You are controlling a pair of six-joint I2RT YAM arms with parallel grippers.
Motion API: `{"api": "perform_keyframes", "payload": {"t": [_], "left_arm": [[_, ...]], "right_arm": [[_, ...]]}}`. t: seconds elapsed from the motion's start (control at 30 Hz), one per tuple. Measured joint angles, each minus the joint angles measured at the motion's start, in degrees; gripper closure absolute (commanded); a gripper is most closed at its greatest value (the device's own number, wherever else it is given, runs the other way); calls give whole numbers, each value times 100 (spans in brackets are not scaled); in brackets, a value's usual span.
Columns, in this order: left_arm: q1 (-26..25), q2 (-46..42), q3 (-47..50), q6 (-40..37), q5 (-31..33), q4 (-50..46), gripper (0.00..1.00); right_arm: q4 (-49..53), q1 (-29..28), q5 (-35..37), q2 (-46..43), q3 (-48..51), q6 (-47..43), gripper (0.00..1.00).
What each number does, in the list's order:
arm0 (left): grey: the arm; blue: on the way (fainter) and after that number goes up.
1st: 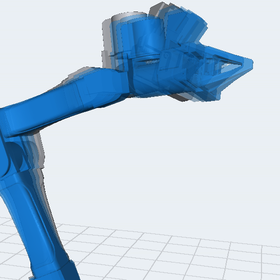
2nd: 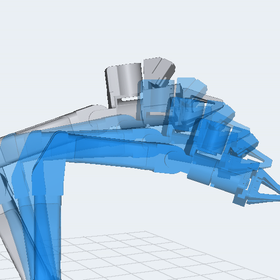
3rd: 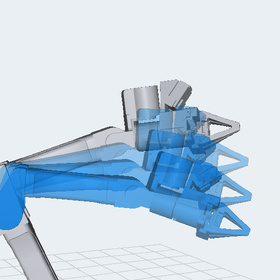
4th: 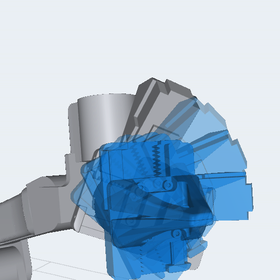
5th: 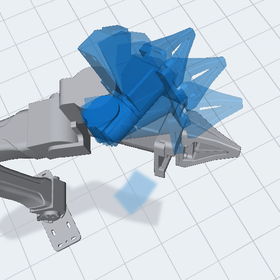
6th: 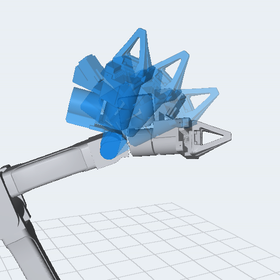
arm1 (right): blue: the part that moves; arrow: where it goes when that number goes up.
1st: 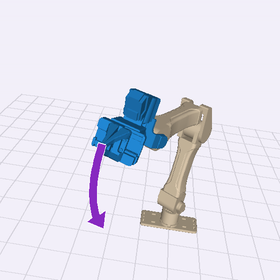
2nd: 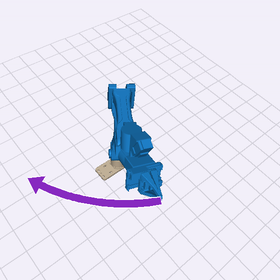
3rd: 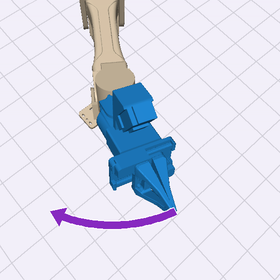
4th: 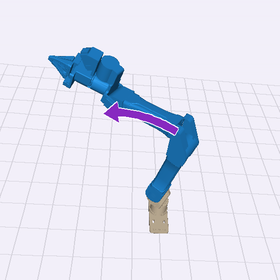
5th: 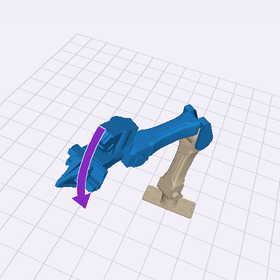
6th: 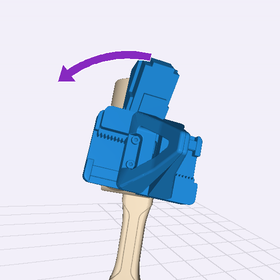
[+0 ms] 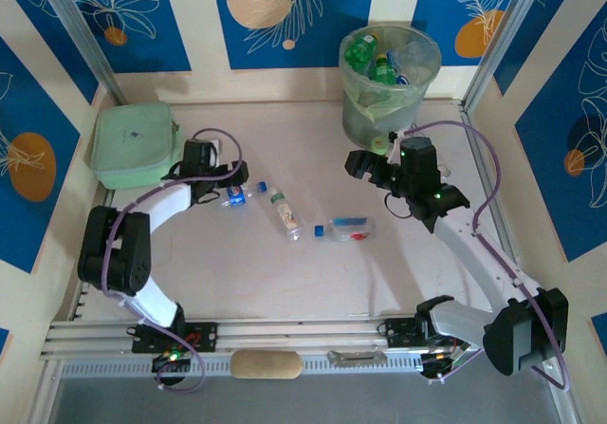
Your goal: Put the plastic bottles in the bin
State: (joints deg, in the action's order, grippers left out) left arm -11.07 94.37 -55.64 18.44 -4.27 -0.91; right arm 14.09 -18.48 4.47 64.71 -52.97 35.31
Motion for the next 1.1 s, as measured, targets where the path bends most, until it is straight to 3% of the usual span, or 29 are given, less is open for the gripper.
{"api": "perform_keyframes", "payload": {"t": [0.3, 0.6, 1.1], "left_arm": [[4, 557, -452, -162, -645, -221, 0], [4, 358, 160, -22, -885, -411, 0], [-391, -457, 815, 76, -599, -802, 0]], "right_arm": [[-398, -136, 0, 2, 197, 334, 1], [-632, -146, -24, 142, 221, 420, 1], [-723, -247, -83, 389, 190, 483, 1]]}}
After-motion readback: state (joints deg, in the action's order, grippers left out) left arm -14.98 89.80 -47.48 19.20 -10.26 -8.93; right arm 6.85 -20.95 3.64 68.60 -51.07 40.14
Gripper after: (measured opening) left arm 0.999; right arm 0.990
